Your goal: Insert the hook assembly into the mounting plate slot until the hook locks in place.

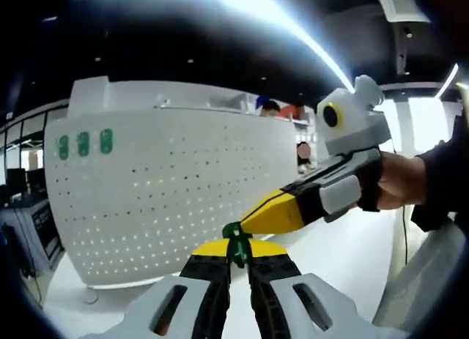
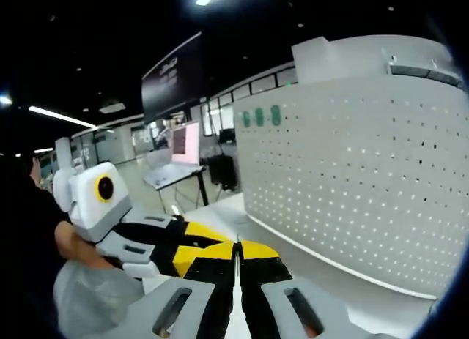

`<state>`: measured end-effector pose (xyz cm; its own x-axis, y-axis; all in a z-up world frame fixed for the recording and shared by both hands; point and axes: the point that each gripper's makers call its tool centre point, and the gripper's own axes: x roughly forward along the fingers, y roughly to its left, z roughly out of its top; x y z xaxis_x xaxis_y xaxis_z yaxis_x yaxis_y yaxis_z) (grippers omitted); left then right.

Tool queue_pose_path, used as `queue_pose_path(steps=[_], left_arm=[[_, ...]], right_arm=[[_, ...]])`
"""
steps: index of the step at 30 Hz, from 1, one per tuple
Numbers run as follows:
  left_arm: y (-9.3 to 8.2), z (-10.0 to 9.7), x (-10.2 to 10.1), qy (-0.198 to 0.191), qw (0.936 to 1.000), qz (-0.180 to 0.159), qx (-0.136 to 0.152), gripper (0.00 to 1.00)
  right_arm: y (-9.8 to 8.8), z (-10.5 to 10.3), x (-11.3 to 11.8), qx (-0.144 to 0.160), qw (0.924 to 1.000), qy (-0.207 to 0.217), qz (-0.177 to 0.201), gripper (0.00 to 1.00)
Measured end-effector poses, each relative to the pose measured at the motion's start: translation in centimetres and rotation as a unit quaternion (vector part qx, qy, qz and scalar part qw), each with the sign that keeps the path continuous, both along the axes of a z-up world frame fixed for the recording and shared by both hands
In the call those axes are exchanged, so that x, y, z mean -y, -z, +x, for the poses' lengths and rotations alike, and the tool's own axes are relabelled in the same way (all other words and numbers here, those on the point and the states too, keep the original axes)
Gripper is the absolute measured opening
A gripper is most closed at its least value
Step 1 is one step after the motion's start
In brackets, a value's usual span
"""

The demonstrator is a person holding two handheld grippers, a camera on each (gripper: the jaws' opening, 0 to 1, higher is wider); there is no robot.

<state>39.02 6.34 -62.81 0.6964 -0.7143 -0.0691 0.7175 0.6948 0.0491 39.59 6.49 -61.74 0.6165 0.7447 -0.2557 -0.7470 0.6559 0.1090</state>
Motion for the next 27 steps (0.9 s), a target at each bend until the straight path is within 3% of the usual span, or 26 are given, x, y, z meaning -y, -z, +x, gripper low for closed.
queue_pose_path(steps=[27], left_arm=[[0.18, -0.19, -0.02, -0.005, 0.9999, -0.003, -0.012, 0.03]], right_arm=[[0.18, -0.41, -0.17, 0.012, 0.9999, -0.006, -0.004, 0.0]])
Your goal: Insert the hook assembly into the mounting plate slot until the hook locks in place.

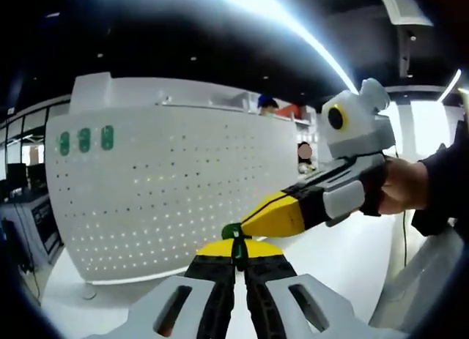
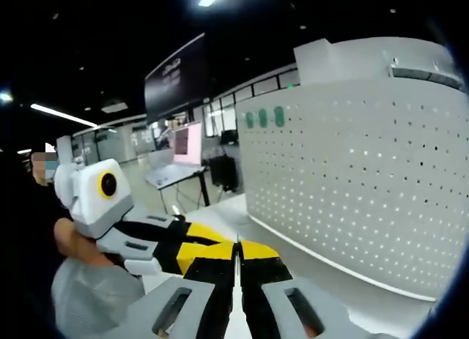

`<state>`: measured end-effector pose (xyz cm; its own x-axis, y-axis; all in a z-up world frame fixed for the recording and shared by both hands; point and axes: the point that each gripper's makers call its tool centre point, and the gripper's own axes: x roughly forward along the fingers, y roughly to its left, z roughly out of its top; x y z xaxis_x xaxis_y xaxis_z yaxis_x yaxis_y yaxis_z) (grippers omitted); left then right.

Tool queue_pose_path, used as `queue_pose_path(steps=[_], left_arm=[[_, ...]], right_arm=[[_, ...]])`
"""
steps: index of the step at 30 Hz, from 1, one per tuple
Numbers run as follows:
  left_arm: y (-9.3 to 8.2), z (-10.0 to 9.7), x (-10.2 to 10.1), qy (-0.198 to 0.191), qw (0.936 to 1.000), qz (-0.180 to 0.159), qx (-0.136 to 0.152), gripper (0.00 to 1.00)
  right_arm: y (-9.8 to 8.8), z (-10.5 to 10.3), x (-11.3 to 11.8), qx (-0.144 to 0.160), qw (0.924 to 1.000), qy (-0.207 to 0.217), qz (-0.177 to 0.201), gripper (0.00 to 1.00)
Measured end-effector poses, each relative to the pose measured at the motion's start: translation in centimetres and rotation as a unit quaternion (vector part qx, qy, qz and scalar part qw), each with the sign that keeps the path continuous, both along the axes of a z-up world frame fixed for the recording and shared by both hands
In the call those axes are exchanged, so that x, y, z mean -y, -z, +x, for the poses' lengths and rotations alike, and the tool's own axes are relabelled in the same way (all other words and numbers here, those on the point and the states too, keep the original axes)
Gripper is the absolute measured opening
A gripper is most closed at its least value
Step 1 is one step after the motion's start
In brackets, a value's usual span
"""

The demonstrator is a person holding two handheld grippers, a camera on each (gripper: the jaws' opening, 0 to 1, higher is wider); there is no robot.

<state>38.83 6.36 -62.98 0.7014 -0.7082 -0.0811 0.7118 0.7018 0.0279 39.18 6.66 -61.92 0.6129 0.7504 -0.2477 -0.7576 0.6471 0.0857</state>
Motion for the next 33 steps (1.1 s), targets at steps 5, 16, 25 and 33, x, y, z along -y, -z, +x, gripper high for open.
queue_pose_path(steps=[5, 16, 25, 33], left_arm=[[0.2, 0.2, 0.0, -0.003, 1.0, 0.003, -0.003, 0.03], [-0.1, 1.2, -1.0, -0.021, 0.9998, 0.006, -0.001, 0.03], [-0.9, 1.9, -1.4, -0.027, 0.9996, 0.004, 0.005, 0.03], [-1.7, 2.7, -2.1, -0.035, 0.9993, 0.004, 0.01, 0.03]], right_arm=[[-0.4, 0.2, 0.3, 0.007, 0.9999, 0.004, 0.006, 0.02], [0.8, 0.3, 2.5, 0.002, 0.9998, 0.022, 0.0, 0.07], [0.8, -0.2, 3.4, 0.008, 0.9999, 0.01, 0.006, 0.18], [1.2, -1.0, 3.9, 0.006, 0.9999, -0.01, 0.004, 0.36]])
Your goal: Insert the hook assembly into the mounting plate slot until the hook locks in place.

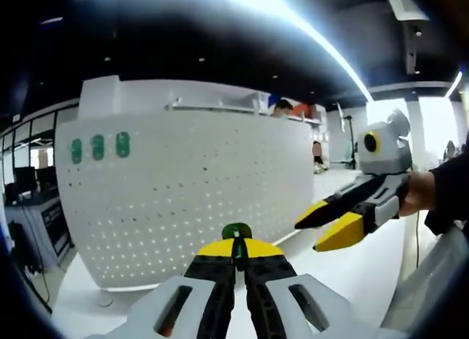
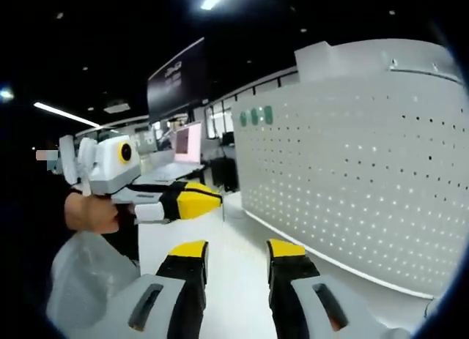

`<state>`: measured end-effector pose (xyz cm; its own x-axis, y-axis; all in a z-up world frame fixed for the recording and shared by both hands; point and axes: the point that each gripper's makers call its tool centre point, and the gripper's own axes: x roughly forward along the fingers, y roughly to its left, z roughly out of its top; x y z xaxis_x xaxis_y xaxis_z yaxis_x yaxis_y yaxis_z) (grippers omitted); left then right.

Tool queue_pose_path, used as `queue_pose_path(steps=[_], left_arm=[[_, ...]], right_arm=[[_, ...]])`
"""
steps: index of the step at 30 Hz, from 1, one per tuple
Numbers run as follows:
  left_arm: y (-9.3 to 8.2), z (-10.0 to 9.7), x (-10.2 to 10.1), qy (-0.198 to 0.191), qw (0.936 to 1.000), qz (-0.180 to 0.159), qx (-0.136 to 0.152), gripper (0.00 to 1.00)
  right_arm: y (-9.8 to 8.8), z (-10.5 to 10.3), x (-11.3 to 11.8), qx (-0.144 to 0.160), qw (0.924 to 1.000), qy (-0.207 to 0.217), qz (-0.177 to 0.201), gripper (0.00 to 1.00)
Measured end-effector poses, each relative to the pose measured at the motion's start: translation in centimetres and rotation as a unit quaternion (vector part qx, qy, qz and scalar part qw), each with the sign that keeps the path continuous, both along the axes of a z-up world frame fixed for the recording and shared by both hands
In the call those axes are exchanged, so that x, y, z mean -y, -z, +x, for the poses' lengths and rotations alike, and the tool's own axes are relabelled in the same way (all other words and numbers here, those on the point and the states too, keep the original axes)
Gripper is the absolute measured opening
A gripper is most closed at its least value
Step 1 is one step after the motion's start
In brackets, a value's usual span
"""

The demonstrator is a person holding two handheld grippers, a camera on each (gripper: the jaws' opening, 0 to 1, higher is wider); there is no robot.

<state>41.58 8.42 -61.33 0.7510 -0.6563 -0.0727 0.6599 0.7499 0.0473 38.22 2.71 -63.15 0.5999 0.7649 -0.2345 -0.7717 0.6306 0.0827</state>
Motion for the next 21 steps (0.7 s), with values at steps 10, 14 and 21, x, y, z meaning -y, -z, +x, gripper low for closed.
queue_pose_path(steps=[10, 14, 21], left_arm=[[-1.9, 1.6, -0.4, -0.019, 0.9997, -0.005, 0.013, 0.03], [-2.7, 2.6, -0.7, -0.034, 0.9993, -0.005, 0.015, 0.03], [-5.4, 5.1, -1.6, -0.068, 0.9971, -0.015, 0.029, 0.03]], right_arm=[[0.4, -0.9, 0.5, 0.001, 0.9999, -0.013, -0.002, 0.58], [0.3, -1.0, 0.6, 0.001, 0.9999, -0.016, 0.002, 0.67], [0.0, -1.0, 0.8, 0.003, 0.9998, -0.011, 0.013, 0.74]])
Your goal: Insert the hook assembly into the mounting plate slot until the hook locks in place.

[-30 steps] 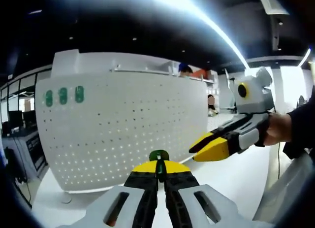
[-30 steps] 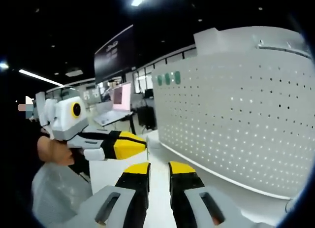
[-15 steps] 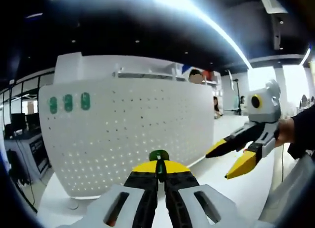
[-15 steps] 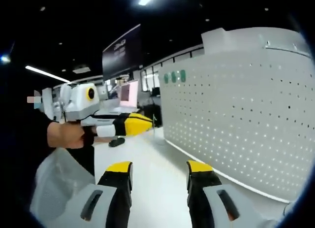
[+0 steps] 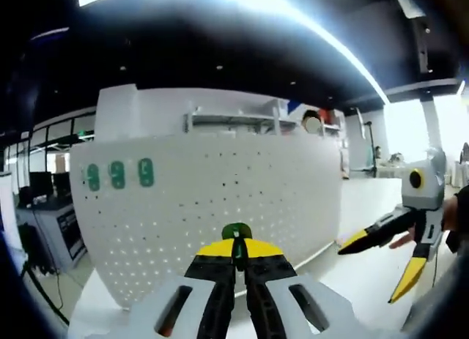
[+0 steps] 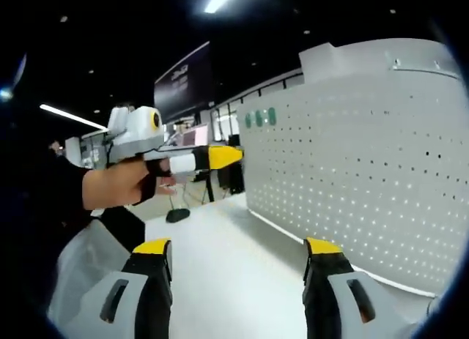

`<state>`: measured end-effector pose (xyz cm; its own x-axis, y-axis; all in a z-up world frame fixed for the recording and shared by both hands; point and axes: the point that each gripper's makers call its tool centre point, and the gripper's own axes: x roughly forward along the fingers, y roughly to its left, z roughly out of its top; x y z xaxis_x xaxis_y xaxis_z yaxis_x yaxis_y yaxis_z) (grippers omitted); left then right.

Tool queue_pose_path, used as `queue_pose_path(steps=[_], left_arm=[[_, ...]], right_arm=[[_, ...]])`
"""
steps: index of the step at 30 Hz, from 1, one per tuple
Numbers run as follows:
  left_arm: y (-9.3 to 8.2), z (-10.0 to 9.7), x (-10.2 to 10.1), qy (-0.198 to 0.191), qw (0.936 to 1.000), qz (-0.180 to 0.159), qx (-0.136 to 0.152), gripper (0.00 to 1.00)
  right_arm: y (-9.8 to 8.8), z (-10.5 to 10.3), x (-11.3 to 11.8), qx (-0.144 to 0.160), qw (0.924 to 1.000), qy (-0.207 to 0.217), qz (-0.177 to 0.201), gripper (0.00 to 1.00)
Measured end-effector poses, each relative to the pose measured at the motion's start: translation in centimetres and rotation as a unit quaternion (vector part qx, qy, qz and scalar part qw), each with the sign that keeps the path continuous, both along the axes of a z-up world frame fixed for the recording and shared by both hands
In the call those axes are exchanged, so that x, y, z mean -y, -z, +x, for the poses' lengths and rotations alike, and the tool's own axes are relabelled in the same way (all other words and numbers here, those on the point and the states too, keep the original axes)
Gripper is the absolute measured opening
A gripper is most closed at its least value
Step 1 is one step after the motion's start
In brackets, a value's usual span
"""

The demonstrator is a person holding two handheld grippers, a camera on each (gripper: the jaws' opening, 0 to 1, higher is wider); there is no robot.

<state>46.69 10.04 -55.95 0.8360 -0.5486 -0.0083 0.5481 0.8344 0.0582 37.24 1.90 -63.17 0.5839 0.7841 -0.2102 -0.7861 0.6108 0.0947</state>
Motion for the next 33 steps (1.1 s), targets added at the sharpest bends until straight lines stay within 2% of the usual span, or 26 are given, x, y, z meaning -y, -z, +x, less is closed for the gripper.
queue_pose_path(steps=[15, 20, 25, 33], left_arm=[[-4.7, 5.3, -0.6, -0.047, 0.9983, -0.016, 0.028, 0.03], [-5.9, 7.0, -0.7, -0.063, 0.997, -0.011, 0.044, 0.03], [-6.4, 8.3, -0.9, -0.077, 0.9958, -0.021, 0.045, 0.03], [-6.9, 10.4, -0.8, -0.087, 0.9947, -0.009, 0.053, 0.03]], right_arm=[[-0.4, 0.1, 0.9, 0.004, 0.9999, 0.011, -0.004, 0.74], [-0.2, 0.1, 1.2, 0.003, 0.9999, 0.014, -0.006, 0.74], [0.2, 0.2, 1.6, -0.001, 0.9998, 0.018, -0.009, 0.73], [0.4, 0.6, 1.9, -0.003, 0.9997, 0.026, -0.004, 0.73]])
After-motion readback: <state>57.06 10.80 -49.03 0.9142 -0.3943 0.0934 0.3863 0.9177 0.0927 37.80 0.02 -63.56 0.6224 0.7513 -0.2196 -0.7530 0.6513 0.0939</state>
